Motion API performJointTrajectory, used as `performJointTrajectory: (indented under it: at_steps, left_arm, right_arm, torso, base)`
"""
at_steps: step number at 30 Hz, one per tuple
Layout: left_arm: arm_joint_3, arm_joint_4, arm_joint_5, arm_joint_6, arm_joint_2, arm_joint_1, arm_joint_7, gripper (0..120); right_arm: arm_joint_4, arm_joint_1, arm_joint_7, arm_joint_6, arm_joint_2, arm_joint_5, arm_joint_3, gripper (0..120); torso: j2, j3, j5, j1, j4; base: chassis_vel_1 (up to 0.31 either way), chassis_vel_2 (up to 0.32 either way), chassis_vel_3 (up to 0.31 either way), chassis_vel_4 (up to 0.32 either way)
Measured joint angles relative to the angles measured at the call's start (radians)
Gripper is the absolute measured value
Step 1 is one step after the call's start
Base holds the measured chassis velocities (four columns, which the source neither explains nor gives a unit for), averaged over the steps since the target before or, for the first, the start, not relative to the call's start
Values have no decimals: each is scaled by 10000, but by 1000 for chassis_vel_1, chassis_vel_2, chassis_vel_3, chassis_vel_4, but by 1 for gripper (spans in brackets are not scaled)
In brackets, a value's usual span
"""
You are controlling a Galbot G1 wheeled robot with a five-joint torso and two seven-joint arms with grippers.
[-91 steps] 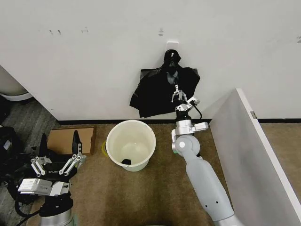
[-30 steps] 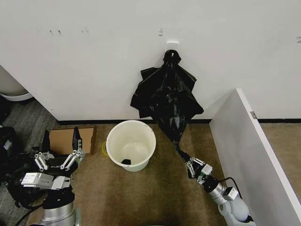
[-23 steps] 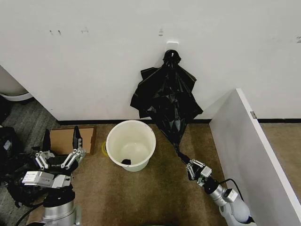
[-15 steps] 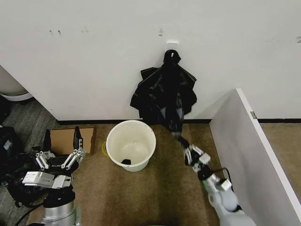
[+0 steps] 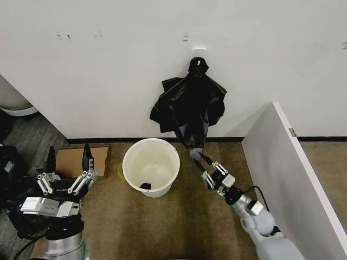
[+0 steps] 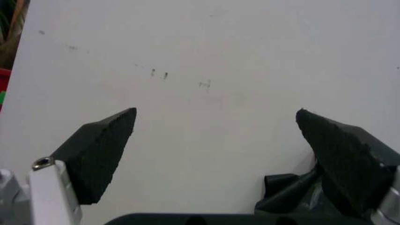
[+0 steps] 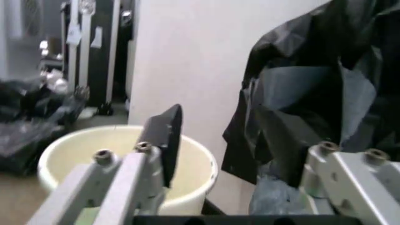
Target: Place the garbage bag over the trash bin.
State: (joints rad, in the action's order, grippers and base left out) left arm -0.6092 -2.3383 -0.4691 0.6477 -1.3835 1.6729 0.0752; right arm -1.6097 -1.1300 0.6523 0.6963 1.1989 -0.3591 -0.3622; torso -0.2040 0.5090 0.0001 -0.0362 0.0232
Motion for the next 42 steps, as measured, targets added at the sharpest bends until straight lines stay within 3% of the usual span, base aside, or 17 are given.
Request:
performJointTrajectory:
  at_steps: [5, 9, 11, 15, 19, 22, 32, 42]
  left_arm:
    - [40, 40, 33, -4, -74, -32, 18, 100]
    - [79, 68, 104, 12, -172, -13, 81, 100]
    - [38, 50, 179, 32, -188, 61, 84, 100]
    - [-52, -21, 188, 33, -193, 114, 61, 100]
    - [-114, -29, 191, 38, -208, 153, 34, 100]
    - [-125, -30, 206, 53, -264, 162, 27, 100]
    - [-75, 37, 259, 62, -413, 105, 26, 100]
    - [-1, 88, 313, 74, -494, 73, 25, 100]
  right_arm:
    - [-228, -280, 79, 205, -389, 544, -221, 63]
    - [-299, 184, -3025, 37, -385, 1875, 20, 78]
    - [78, 1111, -4997, -395, -164, 2899, 584, 90]
    - [576, 1873, -5357, -579, 0, 3287, 1008, 98]
    - [751, 2278, -5490, -794, 97, 3648, 1307, 100]
    - [935, 2717, -5863, -825, 242, 4511, 1313, 96]
    - [946, 3182, -7026, -1478, 284, 6975, 1052, 63]
    - [535, 2674, -7714, -2360, 34, 7324, 874, 28]
  torso:
    - [0, 0, -1, 0, 1]
    - [0, 0, -1, 0, -1]
    - [0, 0, -1, 0, -4]
    - [0, 1, -1, 0, -4]
    - [0, 0, -1, 0, -2]
    - [0, 1, 0, 1, -2]
    - [0, 1, -1, 1, -3]
    - [0, 0, 1, 1, -1]
  base:
    - [0, 0, 0, 0]
    - [0, 0, 0, 0]
    - [0, 0, 0, 0]
    - [0, 0, 0, 0]
    - [0, 0, 0, 0]
    - [0, 0, 0, 0]
    - [0, 0, 0, 0]
    - [0, 0, 0, 0]
